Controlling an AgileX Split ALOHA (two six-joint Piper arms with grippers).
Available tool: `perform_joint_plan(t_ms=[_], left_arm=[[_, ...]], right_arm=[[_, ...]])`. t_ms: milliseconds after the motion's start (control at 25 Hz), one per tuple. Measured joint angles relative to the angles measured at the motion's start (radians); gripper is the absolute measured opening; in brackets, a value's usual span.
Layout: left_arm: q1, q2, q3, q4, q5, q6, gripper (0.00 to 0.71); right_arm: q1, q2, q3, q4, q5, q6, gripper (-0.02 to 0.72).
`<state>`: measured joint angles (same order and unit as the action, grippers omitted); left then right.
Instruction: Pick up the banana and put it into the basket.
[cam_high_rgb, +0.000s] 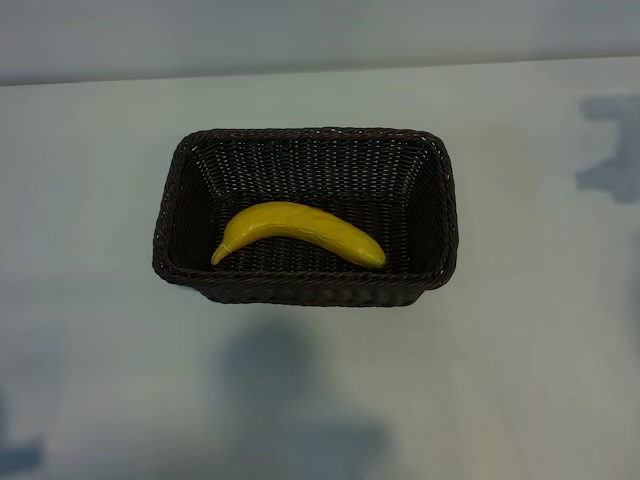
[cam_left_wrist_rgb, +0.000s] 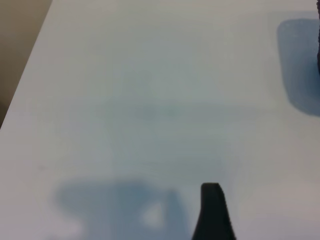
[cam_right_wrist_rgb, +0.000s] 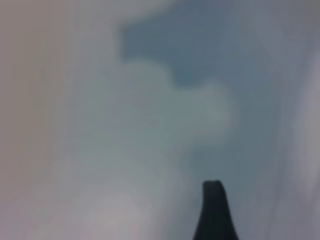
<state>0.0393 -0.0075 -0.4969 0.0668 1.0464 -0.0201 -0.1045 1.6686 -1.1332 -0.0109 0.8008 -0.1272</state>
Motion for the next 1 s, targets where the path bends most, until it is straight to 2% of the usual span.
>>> perform_joint_plan(t_ms=[160,560,760,1000], left_arm=[[0.0,0.0,0.0,0.0,0.0,0.0,0.541],[0.0,0.0,0.0,0.0,0.0,-0.001,0.541],[0.0,0.0,0.0,0.0,0.0,-0.001,0.541],[0.0,0.0,0.0,0.0,0.0,-0.001,0.541]], right_arm=[[-0.002,0.0,0.0,-0.003,0.043,0.014,0.513],[-0.002,0.0,-0.001,-0.003,0.062,0.14,0.513],[-0.002,-0.001,-0.002,-0.008,0.088,0.149,0.513],[-0.002,-0.05,-0.002,-0.052,0.179,0.157,0.513]])
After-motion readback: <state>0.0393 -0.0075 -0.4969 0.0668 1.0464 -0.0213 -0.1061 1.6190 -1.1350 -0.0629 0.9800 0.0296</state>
